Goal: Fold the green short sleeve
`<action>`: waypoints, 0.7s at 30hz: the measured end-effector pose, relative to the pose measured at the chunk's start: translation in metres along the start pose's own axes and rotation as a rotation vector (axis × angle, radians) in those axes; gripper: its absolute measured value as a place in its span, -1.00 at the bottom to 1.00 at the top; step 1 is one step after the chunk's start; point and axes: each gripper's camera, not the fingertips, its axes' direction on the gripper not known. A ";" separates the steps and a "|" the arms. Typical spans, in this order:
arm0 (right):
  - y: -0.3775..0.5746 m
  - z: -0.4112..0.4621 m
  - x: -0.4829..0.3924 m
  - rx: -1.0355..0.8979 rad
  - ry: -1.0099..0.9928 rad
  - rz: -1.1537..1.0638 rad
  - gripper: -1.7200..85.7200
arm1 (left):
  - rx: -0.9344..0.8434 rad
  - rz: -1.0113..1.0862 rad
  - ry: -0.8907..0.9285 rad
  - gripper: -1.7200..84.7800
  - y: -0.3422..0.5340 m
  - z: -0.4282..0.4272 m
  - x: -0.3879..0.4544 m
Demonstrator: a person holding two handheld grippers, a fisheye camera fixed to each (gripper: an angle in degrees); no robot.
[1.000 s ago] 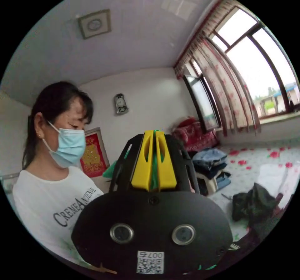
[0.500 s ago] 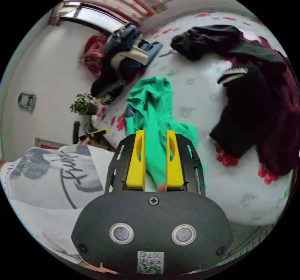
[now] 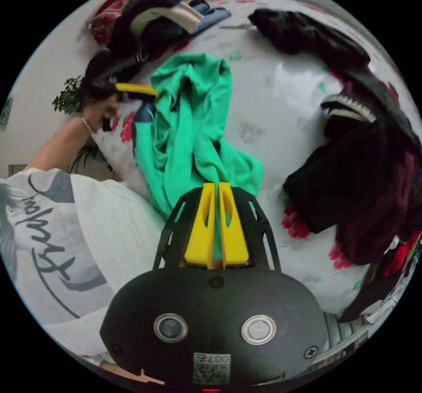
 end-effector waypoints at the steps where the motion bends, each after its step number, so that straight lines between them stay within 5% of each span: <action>1: -0.006 -0.012 0.001 0.041 0.015 -0.005 -0.95 | 0.049 0.044 -0.021 -0.88 0.008 -0.001 0.002; 6: -0.061 -0.137 -0.021 0.462 0.229 -0.167 -0.96 | 0.269 -0.054 0.058 -0.94 0.081 -0.042 -0.039; 11: -0.126 -0.155 -0.049 0.684 0.331 -0.284 -0.92 | 0.560 -0.248 0.203 -0.96 0.186 -0.100 -0.104; 16: -0.180 -0.058 -0.016 0.495 0.185 -0.187 -0.85 | 0.408 -0.455 0.095 -0.96 0.233 -0.068 -0.142; 21: -0.122 0.110 0.034 0.132 -0.018 -0.101 -0.79 | 0.363 -0.525 0.139 -0.97 0.265 -0.042 -0.156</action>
